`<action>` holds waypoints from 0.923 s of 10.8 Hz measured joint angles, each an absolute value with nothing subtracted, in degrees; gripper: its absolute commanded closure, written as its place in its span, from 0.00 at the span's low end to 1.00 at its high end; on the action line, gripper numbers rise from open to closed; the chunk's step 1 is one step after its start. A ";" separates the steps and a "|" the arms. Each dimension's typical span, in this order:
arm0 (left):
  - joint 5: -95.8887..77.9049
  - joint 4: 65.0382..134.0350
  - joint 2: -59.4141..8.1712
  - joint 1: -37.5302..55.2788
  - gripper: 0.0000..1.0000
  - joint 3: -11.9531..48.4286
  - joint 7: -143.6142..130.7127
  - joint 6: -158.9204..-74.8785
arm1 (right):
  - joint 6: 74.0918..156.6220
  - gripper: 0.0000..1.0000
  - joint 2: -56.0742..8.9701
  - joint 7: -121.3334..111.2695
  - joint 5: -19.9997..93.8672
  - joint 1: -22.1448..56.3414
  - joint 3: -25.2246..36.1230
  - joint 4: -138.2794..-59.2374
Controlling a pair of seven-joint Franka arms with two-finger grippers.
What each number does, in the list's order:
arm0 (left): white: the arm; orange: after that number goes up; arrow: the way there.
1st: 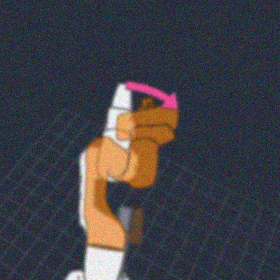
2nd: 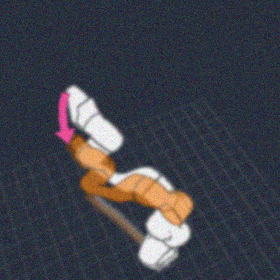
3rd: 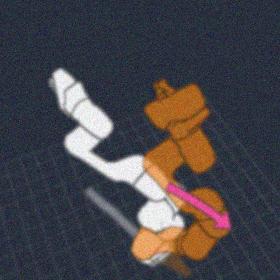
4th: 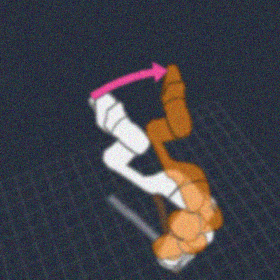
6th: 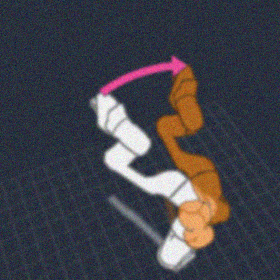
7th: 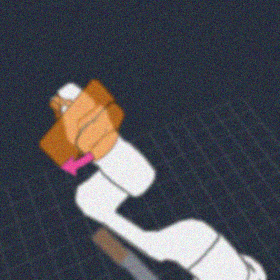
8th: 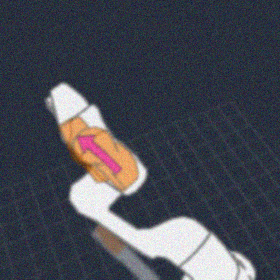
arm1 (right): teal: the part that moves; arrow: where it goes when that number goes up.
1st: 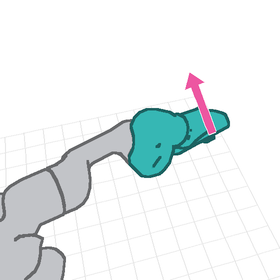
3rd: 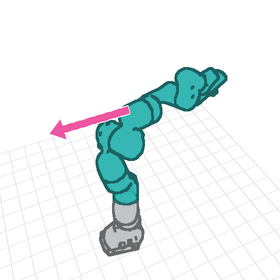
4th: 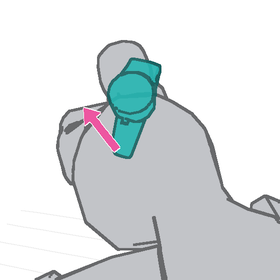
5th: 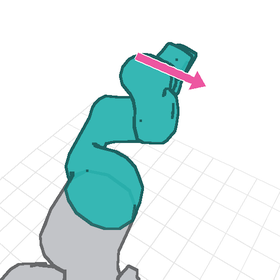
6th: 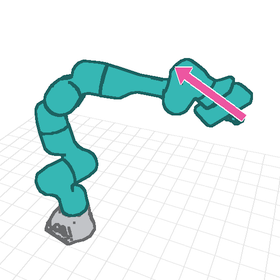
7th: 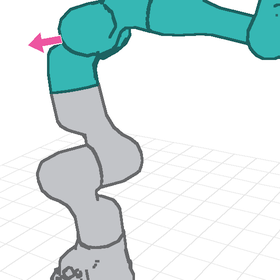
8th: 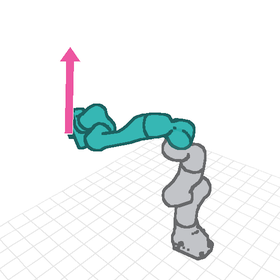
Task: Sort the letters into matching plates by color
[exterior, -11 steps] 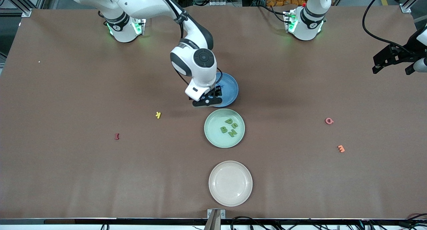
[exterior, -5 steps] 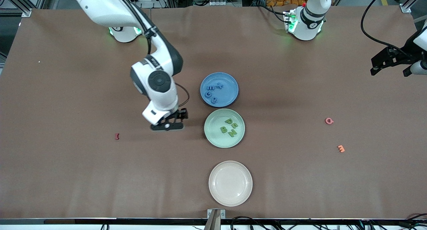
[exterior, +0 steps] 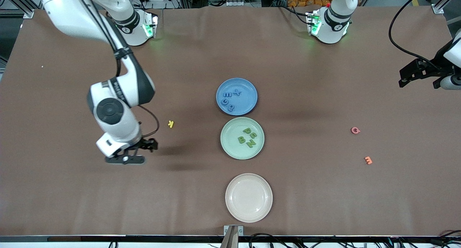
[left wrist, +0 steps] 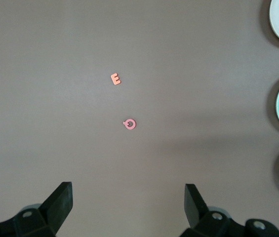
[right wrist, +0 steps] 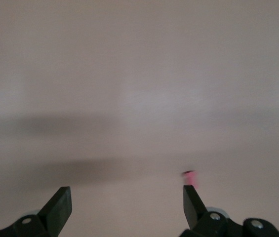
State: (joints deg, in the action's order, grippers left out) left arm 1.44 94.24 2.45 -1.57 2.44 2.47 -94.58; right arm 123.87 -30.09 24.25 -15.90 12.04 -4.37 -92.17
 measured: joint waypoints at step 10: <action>1.44 94.16 2.07 -2.23 0.00 3.40 2.70 -94.79 | 123.46 0.00 -24.65 5.04 -16.12 8.93 8.95 -87.06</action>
State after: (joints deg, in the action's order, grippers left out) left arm 1.44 94.16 2.07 -2.23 3.40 2.70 -94.79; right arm 123.46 -24.65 5.04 -16.12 8.93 8.95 -87.06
